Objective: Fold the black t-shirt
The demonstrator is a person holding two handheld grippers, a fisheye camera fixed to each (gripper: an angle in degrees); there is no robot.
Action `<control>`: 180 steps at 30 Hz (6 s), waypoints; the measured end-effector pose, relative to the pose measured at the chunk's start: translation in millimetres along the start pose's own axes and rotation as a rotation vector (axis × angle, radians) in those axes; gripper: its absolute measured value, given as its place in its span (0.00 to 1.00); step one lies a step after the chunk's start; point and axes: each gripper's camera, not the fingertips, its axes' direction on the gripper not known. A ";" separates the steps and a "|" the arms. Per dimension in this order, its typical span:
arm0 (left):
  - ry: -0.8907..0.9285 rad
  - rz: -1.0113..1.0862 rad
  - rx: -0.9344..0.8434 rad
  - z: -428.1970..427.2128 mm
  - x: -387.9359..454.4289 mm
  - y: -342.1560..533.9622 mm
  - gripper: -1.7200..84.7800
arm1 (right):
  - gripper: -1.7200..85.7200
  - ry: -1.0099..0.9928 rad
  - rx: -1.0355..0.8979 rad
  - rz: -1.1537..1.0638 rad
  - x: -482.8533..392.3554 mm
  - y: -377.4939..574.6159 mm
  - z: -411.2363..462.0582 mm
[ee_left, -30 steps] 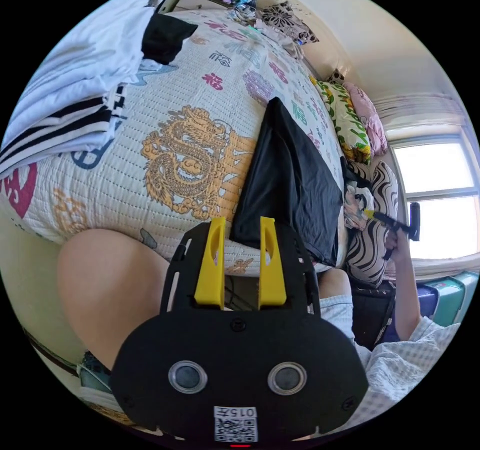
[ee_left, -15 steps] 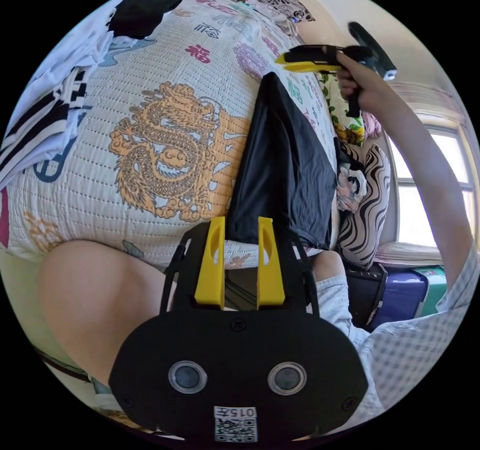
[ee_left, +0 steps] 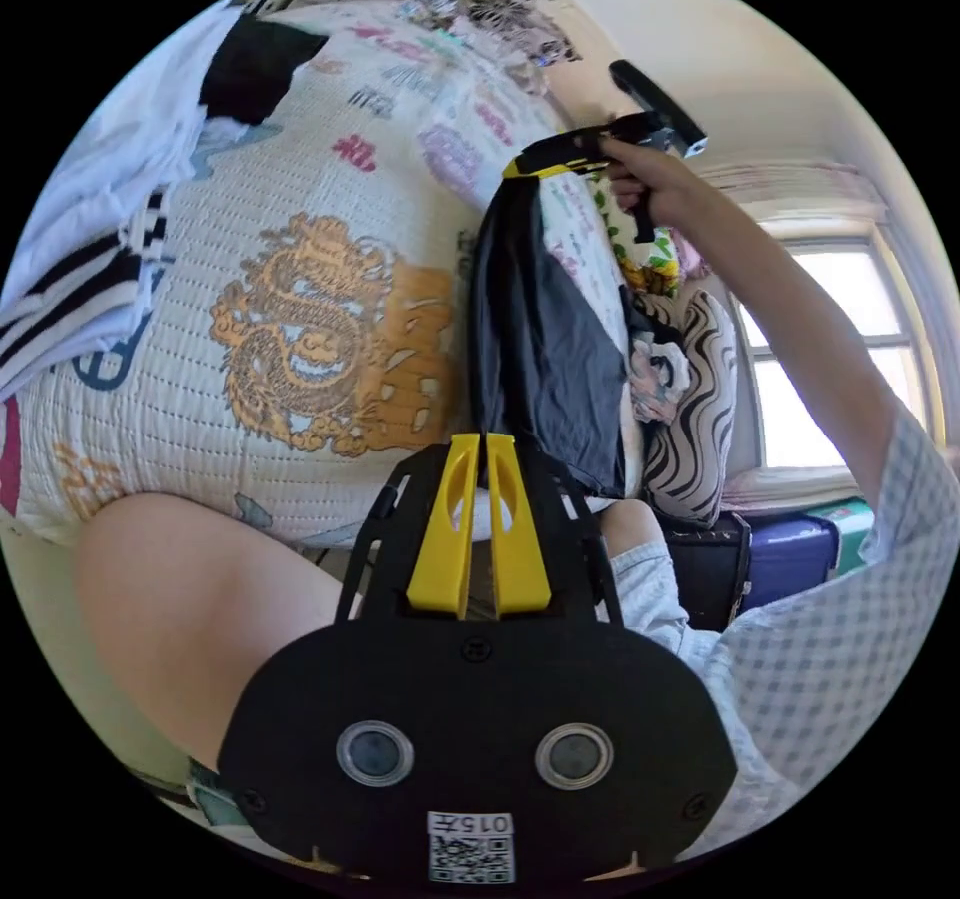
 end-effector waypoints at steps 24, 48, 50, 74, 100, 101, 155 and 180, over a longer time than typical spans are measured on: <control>-0.005 0.824 -0.411 501.8 303.7 43.7 0.01 | 0.02 -0.726 0.594 0.283 439.3 418.3 17.8; -0.035 0.643 -0.143 547.6 140.3 -191.5 0.11 | 0.11 -0.537 0.599 0.400 516.1 554.3 3.6; -0.080 0.511 -0.108 560.9 95.6 -240.3 0.12 | 0.09 -0.540 0.569 0.422 518.5 555.0 9.0; 0.395 0.267 -0.256 676.1 -107.0 -374.1 0.13 | 0.11 -1.028 0.641 0.256 551.9 619.5 43.8; 0.131 1.170 -0.358 594.9 47.6 -157.4 0.04 | 0.04 -0.301 0.603 -0.256 302.1 747.2 -44.3; 0.106 1.172 -0.391 601.4 45.9 -137.0 0.04 | 0.04 -0.272 0.555 -0.260 285.9 749.3 -33.9; -0.040 0.817 -0.282 489.6 155.8 -69.5 0.06 | 0.02 -0.348 0.513 0.102 206.8 678.7 87.7; 0.277 0.321 -0.419 302.0 55.6 -258.4 0.17 | 0.16 -1.083 0.583 0.309 343.8 552.6 241.2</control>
